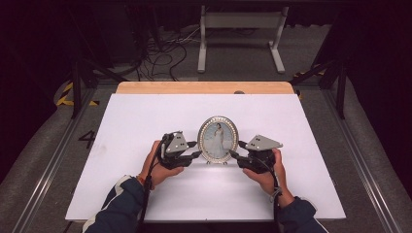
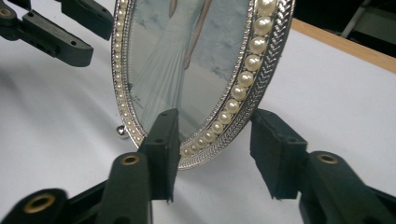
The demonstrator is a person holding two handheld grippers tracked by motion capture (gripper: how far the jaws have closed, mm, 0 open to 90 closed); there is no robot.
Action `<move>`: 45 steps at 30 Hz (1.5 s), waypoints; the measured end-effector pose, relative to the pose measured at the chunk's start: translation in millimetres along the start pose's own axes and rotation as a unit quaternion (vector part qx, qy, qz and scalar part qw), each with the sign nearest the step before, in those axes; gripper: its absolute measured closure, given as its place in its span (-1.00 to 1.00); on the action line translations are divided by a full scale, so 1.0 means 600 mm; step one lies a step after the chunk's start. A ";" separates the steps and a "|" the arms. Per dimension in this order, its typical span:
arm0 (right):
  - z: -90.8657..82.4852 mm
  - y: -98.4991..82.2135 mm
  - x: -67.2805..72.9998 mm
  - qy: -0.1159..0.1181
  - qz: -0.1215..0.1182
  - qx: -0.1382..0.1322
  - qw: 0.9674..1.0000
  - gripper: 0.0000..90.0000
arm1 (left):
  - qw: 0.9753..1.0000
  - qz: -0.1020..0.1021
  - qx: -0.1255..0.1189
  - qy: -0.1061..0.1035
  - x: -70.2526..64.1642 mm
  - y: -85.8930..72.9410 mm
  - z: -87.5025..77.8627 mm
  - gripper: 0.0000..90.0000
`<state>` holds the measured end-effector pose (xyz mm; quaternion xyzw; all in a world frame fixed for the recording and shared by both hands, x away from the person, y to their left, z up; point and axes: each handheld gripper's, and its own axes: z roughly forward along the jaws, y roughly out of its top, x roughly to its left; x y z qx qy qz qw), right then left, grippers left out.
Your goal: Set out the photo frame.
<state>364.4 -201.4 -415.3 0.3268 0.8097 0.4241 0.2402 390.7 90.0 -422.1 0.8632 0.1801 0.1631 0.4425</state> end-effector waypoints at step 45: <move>0.025 -0.016 0.006 -0.009 -0.021 0.063 0.998 -0.85 | 0.998 0.003 0.053 0.029 -0.002 -0.021 0.006 -0.87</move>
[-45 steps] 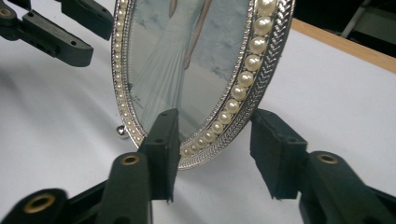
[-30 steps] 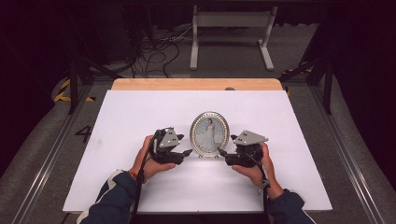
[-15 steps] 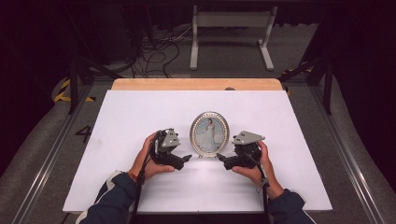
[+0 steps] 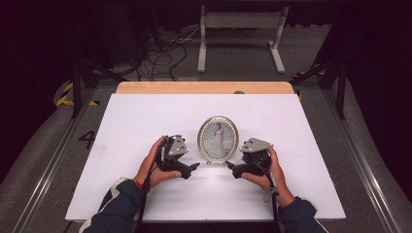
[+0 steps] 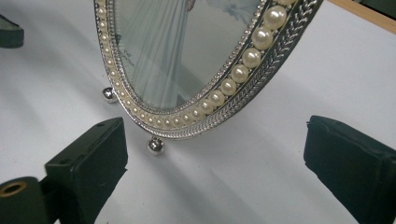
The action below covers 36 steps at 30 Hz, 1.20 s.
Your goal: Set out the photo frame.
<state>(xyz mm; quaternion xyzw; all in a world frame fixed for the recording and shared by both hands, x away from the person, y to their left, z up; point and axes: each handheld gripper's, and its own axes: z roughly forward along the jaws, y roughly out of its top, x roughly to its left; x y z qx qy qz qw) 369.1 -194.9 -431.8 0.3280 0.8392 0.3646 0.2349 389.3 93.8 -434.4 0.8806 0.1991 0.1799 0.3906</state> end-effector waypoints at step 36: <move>-0.037 -0.035 -0.011 -0.018 -0.026 0.005 0.999 -0.82 | 1.000 0.020 -0.007 0.021 0.002 -0.036 -0.050 -0.85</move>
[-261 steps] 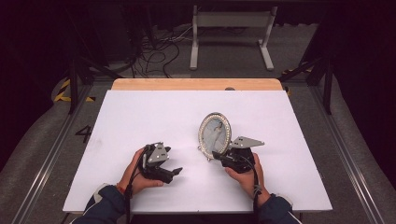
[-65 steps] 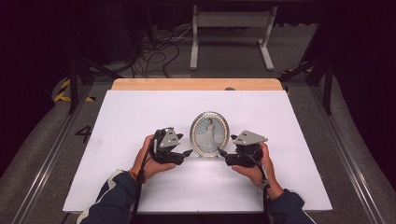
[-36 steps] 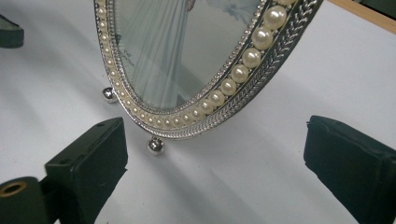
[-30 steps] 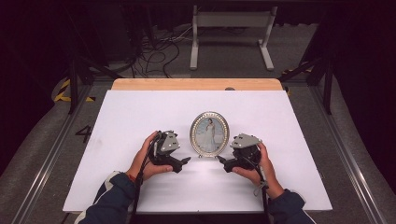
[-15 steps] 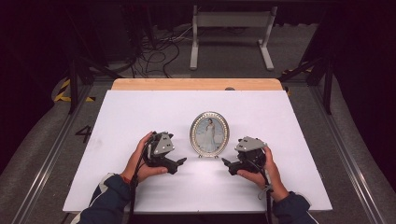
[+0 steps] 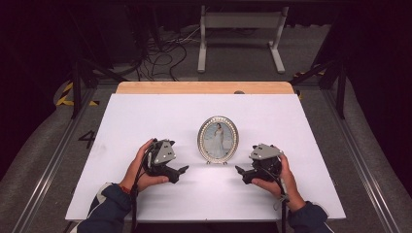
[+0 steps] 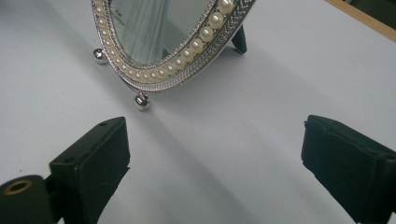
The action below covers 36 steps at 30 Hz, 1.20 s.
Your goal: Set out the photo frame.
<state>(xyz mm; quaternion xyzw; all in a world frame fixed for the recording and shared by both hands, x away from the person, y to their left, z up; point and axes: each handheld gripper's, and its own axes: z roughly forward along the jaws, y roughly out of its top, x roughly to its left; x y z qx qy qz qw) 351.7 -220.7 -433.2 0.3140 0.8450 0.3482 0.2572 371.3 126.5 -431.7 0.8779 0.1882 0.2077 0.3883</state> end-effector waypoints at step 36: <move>-0.026 -0.019 -0.008 -0.022 -0.005 -0.016 1.000 -0.82 | 1.000 -0.004 -0.007 0.028 0.000 -0.060 -0.056 -0.83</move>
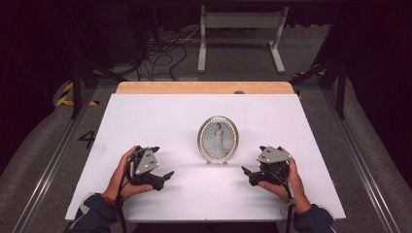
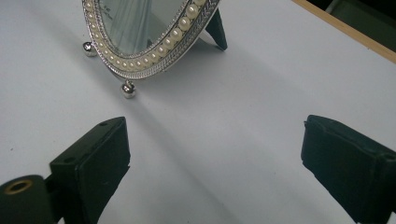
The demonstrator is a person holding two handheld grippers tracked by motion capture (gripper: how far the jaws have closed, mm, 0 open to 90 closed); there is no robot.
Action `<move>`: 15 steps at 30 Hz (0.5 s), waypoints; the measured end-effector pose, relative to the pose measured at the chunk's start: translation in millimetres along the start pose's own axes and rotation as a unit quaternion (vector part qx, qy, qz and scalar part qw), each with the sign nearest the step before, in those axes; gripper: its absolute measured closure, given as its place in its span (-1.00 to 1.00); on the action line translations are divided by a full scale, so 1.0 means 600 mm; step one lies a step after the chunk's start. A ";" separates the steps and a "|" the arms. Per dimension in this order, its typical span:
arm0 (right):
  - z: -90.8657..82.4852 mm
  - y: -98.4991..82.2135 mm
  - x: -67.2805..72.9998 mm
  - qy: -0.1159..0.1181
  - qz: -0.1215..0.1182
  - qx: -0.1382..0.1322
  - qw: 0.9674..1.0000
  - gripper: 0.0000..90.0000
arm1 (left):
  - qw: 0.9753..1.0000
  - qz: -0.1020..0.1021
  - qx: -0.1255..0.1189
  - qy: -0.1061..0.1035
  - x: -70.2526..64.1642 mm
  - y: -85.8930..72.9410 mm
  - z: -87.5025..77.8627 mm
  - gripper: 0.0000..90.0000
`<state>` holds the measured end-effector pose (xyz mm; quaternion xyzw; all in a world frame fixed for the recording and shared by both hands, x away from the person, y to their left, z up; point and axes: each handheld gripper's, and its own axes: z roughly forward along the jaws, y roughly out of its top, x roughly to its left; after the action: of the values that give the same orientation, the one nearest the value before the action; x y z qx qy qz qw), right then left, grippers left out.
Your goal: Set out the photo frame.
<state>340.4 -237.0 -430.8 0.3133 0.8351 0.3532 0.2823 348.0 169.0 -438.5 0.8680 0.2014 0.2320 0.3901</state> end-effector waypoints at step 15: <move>-0.029 -0.025 -0.011 -0.009 0.009 -0.010 1.000 -0.81 | 1.000 -0.015 -0.004 0.022 0.009 -0.029 -0.028 -0.82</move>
<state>327.9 -257.1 -430.5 0.3212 0.8260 0.3613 0.2899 340.1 192.4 -440.4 0.8581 0.2217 0.2459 0.3924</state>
